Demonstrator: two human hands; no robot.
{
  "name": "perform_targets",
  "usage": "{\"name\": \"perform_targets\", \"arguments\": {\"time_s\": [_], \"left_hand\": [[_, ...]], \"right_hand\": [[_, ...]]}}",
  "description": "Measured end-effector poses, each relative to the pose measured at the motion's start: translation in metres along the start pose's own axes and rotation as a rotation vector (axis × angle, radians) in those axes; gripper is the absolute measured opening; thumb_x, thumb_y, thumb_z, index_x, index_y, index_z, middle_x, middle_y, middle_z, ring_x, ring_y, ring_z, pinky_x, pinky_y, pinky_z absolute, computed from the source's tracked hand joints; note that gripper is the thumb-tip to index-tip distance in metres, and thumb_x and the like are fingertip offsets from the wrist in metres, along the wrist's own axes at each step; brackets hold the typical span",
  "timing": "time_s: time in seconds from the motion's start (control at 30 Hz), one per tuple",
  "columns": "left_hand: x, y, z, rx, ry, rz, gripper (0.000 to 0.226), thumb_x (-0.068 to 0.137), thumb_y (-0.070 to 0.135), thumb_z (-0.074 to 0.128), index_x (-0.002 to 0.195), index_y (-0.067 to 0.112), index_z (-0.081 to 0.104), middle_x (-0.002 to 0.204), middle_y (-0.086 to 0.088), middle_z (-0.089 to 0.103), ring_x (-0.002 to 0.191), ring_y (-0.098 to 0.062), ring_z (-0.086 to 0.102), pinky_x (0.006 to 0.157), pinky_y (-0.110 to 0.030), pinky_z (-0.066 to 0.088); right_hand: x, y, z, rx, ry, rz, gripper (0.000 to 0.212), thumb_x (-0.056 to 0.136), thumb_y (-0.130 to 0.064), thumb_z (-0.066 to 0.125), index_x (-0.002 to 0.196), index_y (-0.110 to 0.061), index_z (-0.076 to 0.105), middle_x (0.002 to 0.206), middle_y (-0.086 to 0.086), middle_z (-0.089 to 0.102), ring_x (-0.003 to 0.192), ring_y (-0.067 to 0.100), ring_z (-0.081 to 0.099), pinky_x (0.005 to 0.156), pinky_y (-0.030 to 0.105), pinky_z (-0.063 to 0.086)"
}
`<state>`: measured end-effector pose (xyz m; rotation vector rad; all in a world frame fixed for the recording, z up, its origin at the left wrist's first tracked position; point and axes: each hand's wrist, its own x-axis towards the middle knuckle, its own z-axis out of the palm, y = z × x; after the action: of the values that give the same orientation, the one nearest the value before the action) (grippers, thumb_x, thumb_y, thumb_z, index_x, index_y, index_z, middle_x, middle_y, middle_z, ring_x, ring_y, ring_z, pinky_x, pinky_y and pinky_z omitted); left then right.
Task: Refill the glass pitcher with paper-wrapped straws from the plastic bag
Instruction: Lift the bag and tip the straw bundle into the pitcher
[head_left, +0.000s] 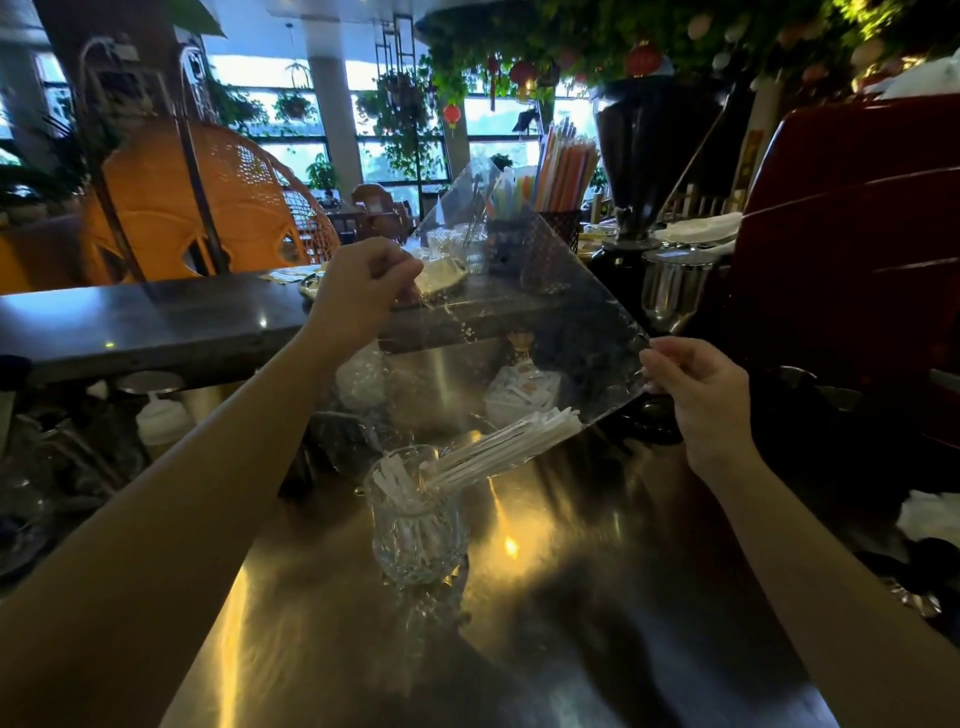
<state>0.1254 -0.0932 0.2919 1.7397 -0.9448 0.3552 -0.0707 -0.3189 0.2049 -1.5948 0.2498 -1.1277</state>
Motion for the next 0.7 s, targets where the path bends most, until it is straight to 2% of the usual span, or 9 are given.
{"name": "perform_targets", "arguments": {"time_s": [0.1,0.2,0.3,0.4,0.47,0.53,0.6,0.7], "left_hand": [[-0.001,-0.003,-0.001,-0.047,0.003,-0.014,0.017,0.087,0.013,0.058,0.071,0.017,0.060,0.065,-0.005,0.061,0.060,-0.020,0.062,0.061,-0.031,0.053],[-0.003,-0.007,-0.002,-0.064,-0.004,-0.018,0.011,0.087,0.013,0.058,0.079,0.007,0.062,0.065,-0.007,0.062,0.060,-0.023,0.062,0.058,-0.028,0.051],[-0.004,-0.008,-0.004,-0.068,0.016,-0.015,0.012,0.088,0.012,0.058,0.084,0.002,0.062,0.065,-0.007,0.061,0.062,-0.027,0.061,0.064,-0.035,0.052],[-0.004,-0.008,-0.008,-0.052,0.016,-0.004,0.014,0.088,0.012,0.057,0.085,0.000,0.062,0.065,-0.005,0.061,0.062,-0.023,0.060,0.070,-0.040,0.053],[-0.005,-0.010,-0.010,-0.015,0.011,-0.008,0.019,0.089,0.017,0.057,0.086,-0.001,0.063,0.067,-0.006,0.062,0.063,-0.021,0.060,0.074,-0.041,0.052],[-0.008,-0.015,-0.013,0.011,-0.010,-0.035,0.021,0.089,0.023,0.057,0.088,0.002,0.062,0.076,-0.014,0.065,0.071,-0.024,0.062,0.077,-0.042,0.051],[-0.012,-0.025,-0.019,-0.018,-0.064,-0.093,0.022,0.085,0.024,0.063,0.095,0.005,0.060,0.090,-0.018,0.066,0.082,-0.025,0.062,0.079,-0.041,0.050],[-0.019,-0.043,-0.033,-0.002,-0.178,-0.157,0.031,0.078,0.018,0.070,0.104,0.007,0.058,0.089,-0.004,0.066,0.082,-0.014,0.063,0.073,-0.027,0.047]], "right_hand": [[-0.008,0.007,0.001,0.007,-0.029,0.137,0.029,0.079,-0.018,0.067,0.106,-0.017,0.057,0.090,-0.004,0.064,0.080,0.006,0.061,0.063,0.014,0.051],[-0.021,0.013,0.007,0.037,-0.159,0.265,0.036,0.079,-0.014,0.065,0.112,-0.017,0.051,0.097,-0.003,0.061,0.090,0.012,0.060,0.073,0.027,0.049],[-0.032,0.019,0.017,0.060,-0.240,0.334,0.044,0.081,-0.009,0.062,0.121,-0.015,0.044,0.101,-0.001,0.059,0.091,0.013,0.059,0.072,0.028,0.049],[-0.037,0.020,0.029,0.080,-0.224,0.333,0.024,0.084,-0.008,0.058,0.108,-0.005,0.060,0.089,0.002,0.065,0.074,0.007,0.065,0.059,0.022,0.053],[-0.037,0.019,0.034,0.143,-0.182,0.341,0.011,0.085,-0.008,0.057,0.091,-0.010,0.066,0.076,0.002,0.069,0.062,0.006,0.066,0.051,0.020,0.054],[-0.033,0.016,0.036,0.162,-0.153,0.345,0.012,0.085,-0.008,0.057,0.082,-0.013,0.067,0.065,-0.001,0.071,0.057,0.007,0.066,0.048,0.020,0.054],[-0.030,0.014,0.037,0.152,-0.152,0.341,0.012,0.086,-0.011,0.057,0.080,-0.013,0.068,0.065,-0.002,0.071,0.058,0.007,0.066,0.048,0.020,0.053],[-0.023,0.011,0.039,0.112,-0.133,0.326,0.013,0.085,-0.012,0.058,0.077,-0.014,0.068,0.072,0.002,0.068,0.060,0.009,0.064,0.048,0.021,0.052]]}}
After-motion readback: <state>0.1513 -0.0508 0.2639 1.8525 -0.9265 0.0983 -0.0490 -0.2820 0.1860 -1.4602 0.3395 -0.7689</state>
